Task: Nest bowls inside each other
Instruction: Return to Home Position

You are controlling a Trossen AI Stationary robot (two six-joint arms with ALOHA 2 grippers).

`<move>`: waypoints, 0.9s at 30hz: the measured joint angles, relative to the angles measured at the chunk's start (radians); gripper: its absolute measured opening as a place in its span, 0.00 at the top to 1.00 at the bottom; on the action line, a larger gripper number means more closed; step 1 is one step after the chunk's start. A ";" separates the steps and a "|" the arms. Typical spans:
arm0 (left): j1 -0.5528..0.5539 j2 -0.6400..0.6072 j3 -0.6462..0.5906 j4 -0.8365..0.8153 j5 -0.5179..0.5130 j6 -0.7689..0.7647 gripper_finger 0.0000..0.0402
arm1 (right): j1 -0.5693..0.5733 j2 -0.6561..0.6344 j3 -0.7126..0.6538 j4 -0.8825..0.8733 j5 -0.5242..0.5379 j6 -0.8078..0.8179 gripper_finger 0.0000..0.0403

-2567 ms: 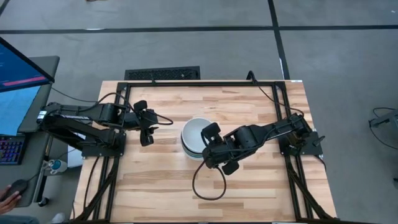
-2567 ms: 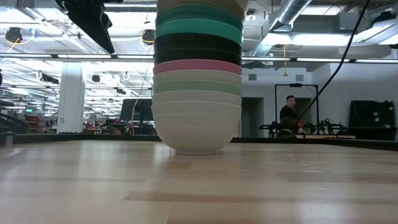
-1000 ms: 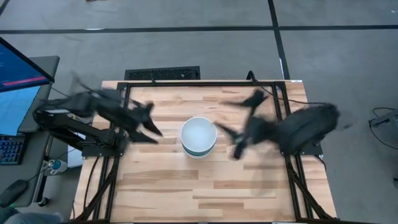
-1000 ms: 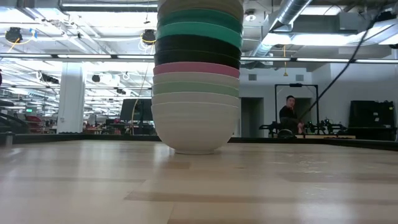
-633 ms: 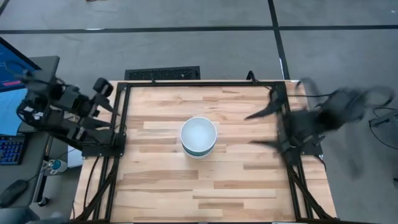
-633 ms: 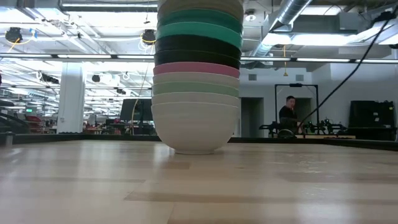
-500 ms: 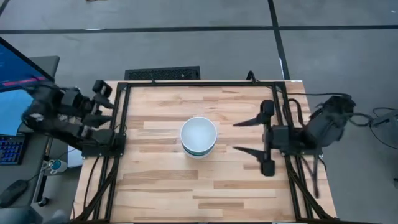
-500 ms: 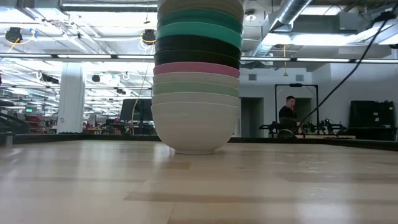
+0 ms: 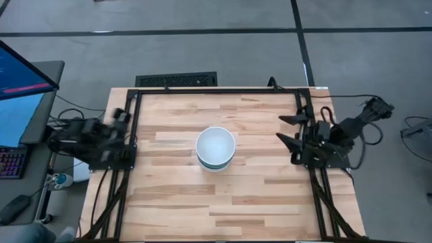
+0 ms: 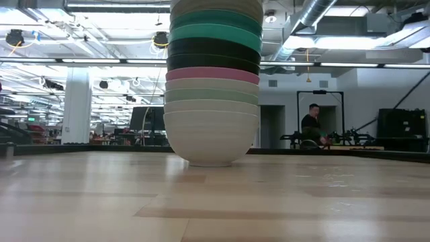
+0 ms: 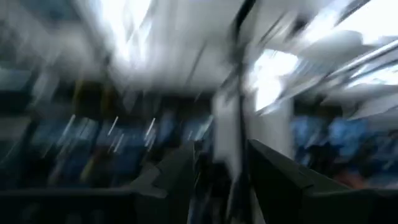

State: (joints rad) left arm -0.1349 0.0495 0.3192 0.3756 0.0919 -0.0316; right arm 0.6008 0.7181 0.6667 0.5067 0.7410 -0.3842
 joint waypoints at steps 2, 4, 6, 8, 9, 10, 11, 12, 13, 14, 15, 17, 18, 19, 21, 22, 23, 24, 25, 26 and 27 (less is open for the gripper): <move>0.002 0.002 -0.016 -0.124 -0.084 -0.017 0.65 | -0.021 -0.058 -0.110 0.068 -0.003 -0.022 0.28; 0.000 0.005 -0.012 -0.165 -0.163 -0.017 0.65 | -0.039 -0.118 -0.208 0.104 0.004 -0.023 0.28; 0.001 -0.010 -0.007 -0.203 -0.291 -0.018 0.65 | -0.063 -0.177 -0.296 0.135 0.013 0.032 0.28; 0.002 -0.018 -0.014 -0.256 -0.392 -0.037 0.65 | -0.085 -0.232 -0.376 0.177 0.012 0.087 0.28; 0.002 -0.018 -0.022 -0.258 -0.429 -0.041 0.65 | -0.097 -0.255 -0.418 0.205 -0.003 0.104 0.28; 0.001 -0.027 -0.034 -0.248 -0.453 -0.041 0.65 | -0.105 -0.277 -0.456 0.234 -0.032 0.111 0.28; 0.001 -0.035 -0.045 -0.246 -0.466 -0.040 0.65 | -0.113 -0.301 -0.494 0.269 -0.067 0.108 0.28; 0.001 -0.042 -0.059 -0.236 -0.473 -0.039 0.65 | -0.119 -0.320 -0.529 0.304 -0.098 0.100 0.28; 0.001 -0.043 -0.080 -0.207 -0.478 -0.027 0.65 | -0.125 -0.337 -0.558 0.349 -0.122 0.091 0.28; 0.001 -0.047 -0.107 -0.191 -0.478 -0.015 0.65 | -0.131 -0.351 -0.586 0.382 -0.135 0.085 0.28; 0.001 -0.047 -0.141 -0.172 -0.482 -0.007 0.65 | -0.137 -0.361 -0.614 0.399 -0.137 0.083 0.28; 0.005 -0.044 -0.209 -0.084 -0.501 -0.005 0.65 | -0.147 -0.377 -0.661 0.408 -0.127 0.093 0.28; 0.009 -0.044 -0.250 -0.030 -0.523 -0.020 0.65 | -0.155 -0.385 -0.659 0.390 -0.120 0.114 0.28; 0.011 -0.045 -0.291 0.027 -0.547 -0.039 0.65 | -0.163 -0.390 -0.660 0.351 -0.113 0.144 0.28; 0.020 -0.043 -0.306 0.005 -0.580 -0.085 0.65 | -0.187 -0.390 -0.660 0.284 -0.110 0.191 0.28; 0.025 -0.043 -0.305 -0.030 -0.588 -0.093 0.65 | -0.200 -0.389 -0.660 0.261 -0.111 0.212 0.28; 0.028 -0.041 -0.305 -0.050 -0.595 -0.094 0.65 | -0.216 -0.390 -0.660 0.235 -0.110 0.232 0.28; 0.034 -0.041 -0.306 -0.072 -0.600 -0.083 0.65 | -0.238 -0.390 -0.660 0.219 -0.106 0.249 0.28; 0.038 -0.042 -0.306 -0.090 -0.607 -0.060 0.65 | -0.261 -0.390 -0.660 0.200 -0.103 0.258 0.28; 0.041 -0.043 -0.306 -0.116 -0.602 -0.048 0.65 | -0.285 -0.390 -0.660 0.177 -0.107 0.263 0.28; 0.041 -0.043 -0.306 -0.153 -0.556 -0.066 0.65 | -0.304 -0.390 -0.660 0.146 -0.126 0.288 0.28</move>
State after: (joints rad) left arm -0.0941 0.0063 0.0132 0.2227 -0.4640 -0.0980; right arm 0.2965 0.3279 0.0067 0.6528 0.6150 -0.0961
